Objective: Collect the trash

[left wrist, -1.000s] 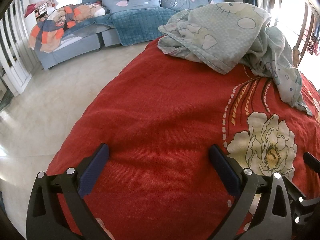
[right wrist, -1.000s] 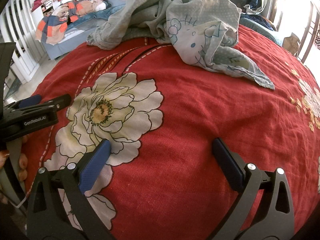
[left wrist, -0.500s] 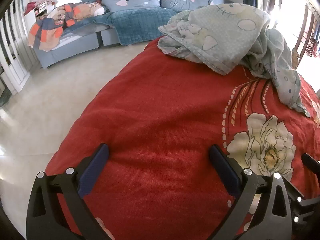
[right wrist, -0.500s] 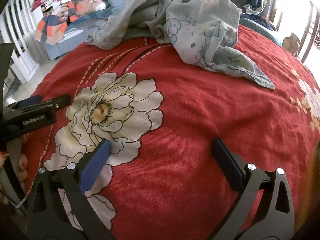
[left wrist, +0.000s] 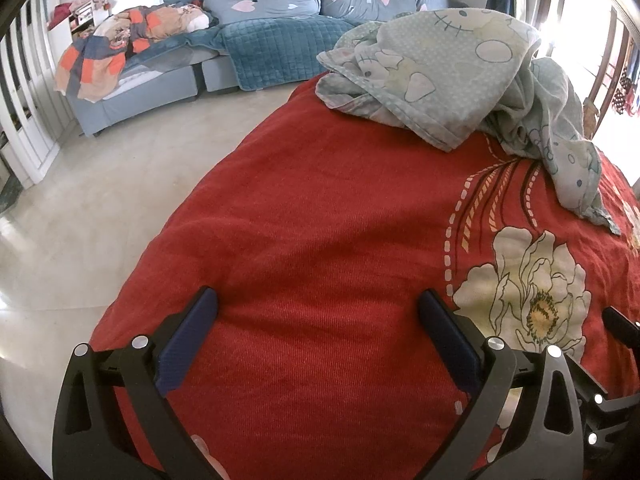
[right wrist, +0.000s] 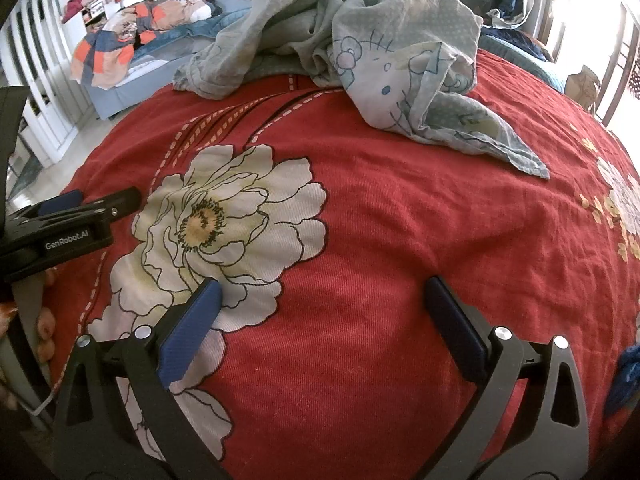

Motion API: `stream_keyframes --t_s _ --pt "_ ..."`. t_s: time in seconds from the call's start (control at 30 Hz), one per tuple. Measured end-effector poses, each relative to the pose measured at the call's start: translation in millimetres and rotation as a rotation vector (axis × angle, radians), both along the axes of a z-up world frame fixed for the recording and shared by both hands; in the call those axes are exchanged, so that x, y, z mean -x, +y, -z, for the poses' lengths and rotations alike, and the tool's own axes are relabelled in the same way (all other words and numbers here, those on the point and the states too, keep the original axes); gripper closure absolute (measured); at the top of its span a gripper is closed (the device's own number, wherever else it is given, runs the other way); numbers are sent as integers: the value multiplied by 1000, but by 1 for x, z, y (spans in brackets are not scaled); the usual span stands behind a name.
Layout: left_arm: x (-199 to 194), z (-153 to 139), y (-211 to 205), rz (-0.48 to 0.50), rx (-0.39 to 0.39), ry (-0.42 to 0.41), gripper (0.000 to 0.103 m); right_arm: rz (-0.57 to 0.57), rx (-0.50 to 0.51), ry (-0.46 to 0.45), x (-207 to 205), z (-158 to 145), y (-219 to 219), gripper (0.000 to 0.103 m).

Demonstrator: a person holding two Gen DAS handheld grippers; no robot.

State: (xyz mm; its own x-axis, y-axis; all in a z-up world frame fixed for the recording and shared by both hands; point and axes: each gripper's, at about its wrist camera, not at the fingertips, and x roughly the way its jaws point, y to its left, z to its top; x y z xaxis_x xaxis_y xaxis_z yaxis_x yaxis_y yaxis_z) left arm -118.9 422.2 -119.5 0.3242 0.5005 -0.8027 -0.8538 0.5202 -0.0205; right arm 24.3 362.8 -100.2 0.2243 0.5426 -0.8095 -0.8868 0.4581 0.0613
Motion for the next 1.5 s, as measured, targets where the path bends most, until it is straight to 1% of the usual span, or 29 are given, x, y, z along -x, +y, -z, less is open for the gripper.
stream_keyframes --t_s 1.23,1.3,1.37,1.4,1.43,1.47,1.5 --pt "0 -1 1 0 0 -5 5 0 -1 1 0 0 1 9" --pt "0 -3 -2 -5 -12 3 5 1 -1 0 0 0 0 9" --pt "0 -7 -9 -11 -47 14 6 8 -1 1 1 0 1 10" --pt "1 -10 -13 -9 -58 14 6 20 2 -5 2 -2 -18 10" --pt "2 -15 -20 0 -76 -4 6 18 -14 -9 7 -8 -31 10" --pt "3 -20 -28 10 -88 -27 6 -5 -54 -2 13 -15 -48 11" --pt "4 -25 -36 19 -98 -51 6 -24 -115 -22 25 -29 -70 11"
